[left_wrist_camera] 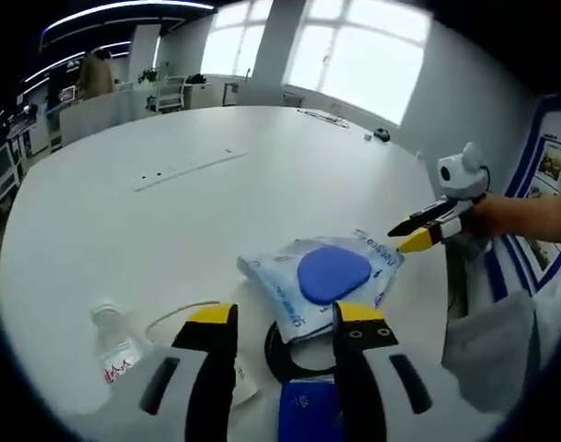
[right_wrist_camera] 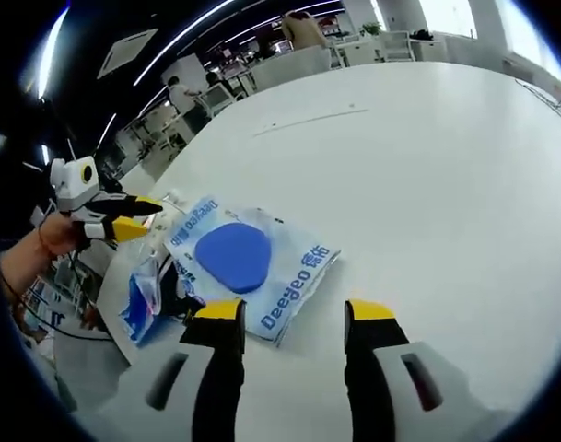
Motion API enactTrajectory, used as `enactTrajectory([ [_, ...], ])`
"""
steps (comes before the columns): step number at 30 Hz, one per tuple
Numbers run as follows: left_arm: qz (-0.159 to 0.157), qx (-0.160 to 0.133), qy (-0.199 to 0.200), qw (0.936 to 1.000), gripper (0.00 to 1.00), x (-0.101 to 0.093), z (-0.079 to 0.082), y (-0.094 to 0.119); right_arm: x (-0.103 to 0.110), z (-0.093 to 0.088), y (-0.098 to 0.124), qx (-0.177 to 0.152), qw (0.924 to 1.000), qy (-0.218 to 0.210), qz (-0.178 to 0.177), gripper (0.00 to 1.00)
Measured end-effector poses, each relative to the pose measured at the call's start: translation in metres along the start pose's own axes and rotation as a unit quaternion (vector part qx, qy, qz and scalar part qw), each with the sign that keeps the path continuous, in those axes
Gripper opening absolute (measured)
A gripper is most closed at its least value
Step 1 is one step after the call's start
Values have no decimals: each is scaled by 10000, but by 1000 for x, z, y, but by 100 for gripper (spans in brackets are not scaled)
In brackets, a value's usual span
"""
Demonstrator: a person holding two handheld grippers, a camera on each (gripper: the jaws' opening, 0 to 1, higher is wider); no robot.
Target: Arrange the tabletop items into an orderly group along one side of the table until the central work area is clear of visible clutter.
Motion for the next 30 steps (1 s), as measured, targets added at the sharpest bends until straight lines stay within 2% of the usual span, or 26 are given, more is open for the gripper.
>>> enactTrajectory([
  [5, 15, 161, 6, 9999, 35, -1, -4, -8, -1, -2, -3, 38, 10000, -45, 2, 39],
  [12, 194, 400, -4, 9990, 24, 2, -9, -19, -2, -6, -9, 114, 9998, -134, 5, 35],
  [17, 285, 627, -51, 9976, 21, 1, -15, -28, -1, -9, -14, 172, 9996, -215, 47, 31],
  [23, 337, 804, -58, 9962, 12, -1, -20, -34, 5, -11, -19, 196, 9993, -291, 150, 19],
  [30, 405, 883, 19, 9953, 10, -2, -22, -37, 8, -11, -23, 149, 9988, -410, 220, 8],
])
Point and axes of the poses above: the point that each gripper's makers call its tool centre point, and the gripper's own axes: y roughly backward along the fingers, x roughly to its left, z roughly out of its top, the point moved 5 cm from there along y, roughly backward along the fingers, and after that the axes turned 12 degrees about y, right-handed, at the moved point
